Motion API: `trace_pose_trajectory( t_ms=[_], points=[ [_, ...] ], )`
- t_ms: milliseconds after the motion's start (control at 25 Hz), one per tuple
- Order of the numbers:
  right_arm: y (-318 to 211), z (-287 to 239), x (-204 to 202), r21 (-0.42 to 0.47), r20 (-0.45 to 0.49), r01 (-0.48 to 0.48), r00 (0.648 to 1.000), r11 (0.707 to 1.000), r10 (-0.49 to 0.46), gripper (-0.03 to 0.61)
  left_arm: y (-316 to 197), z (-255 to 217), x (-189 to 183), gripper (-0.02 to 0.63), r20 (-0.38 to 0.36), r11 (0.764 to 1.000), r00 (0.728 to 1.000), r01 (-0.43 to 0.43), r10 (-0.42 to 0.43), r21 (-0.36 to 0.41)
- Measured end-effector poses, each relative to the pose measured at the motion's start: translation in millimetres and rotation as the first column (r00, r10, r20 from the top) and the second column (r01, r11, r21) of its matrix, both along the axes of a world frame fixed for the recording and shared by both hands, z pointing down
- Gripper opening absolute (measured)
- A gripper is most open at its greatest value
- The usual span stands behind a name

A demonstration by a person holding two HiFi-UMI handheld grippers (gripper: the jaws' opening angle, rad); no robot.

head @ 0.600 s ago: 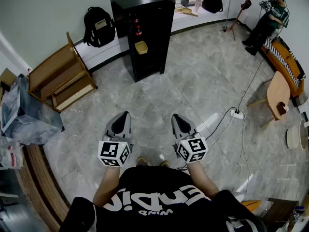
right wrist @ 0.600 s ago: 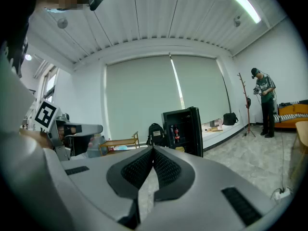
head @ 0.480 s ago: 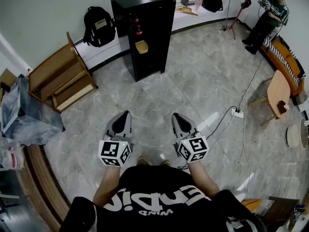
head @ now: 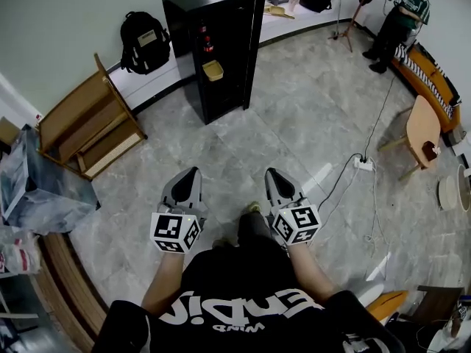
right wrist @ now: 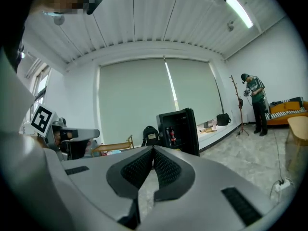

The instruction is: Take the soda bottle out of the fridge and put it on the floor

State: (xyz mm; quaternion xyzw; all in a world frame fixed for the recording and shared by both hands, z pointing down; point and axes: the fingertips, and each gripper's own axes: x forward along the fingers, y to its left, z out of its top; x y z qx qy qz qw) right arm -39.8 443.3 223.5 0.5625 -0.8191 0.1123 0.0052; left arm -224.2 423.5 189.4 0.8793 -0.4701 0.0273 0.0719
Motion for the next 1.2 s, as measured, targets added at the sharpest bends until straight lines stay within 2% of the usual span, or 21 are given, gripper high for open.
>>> trace_pose_trajectory(
  t_ms=[240, 560, 880, 1200],
  points=[
    [-30, 7, 0, 0.000, -0.001, -0.022, 1.000, 1.000, 0.022, 0.023, -27, 7, -2, 0.006, -0.001, 1.000, 1.000, -0.006, 0.006, -0.003],
    [-95, 18, 6, -0.015, 0.004, -0.020, 1.000, 1.000, 0.020, 0.023, -90, 19, 4, 0.008, -0.001, 1.000, 1.000, 0.002, -0.002, -0.022],
    [-190, 15, 35, -0.012, -0.004, -0.008, 1.000, 1.000, 0.008, 0.023, -186, 19, 35, 0.006, -0.009, 0.999, 1.000, 0.004, -0.005, -0.034],
    [-306, -4, 71, -0.005, -0.024, 0.041, 0.999, 0.999, -0.041, 0.023, -296, 0, 70, 0.008, -0.016, 0.999, 0.999, 0.041, -0.041, -0.025]
  ],
)
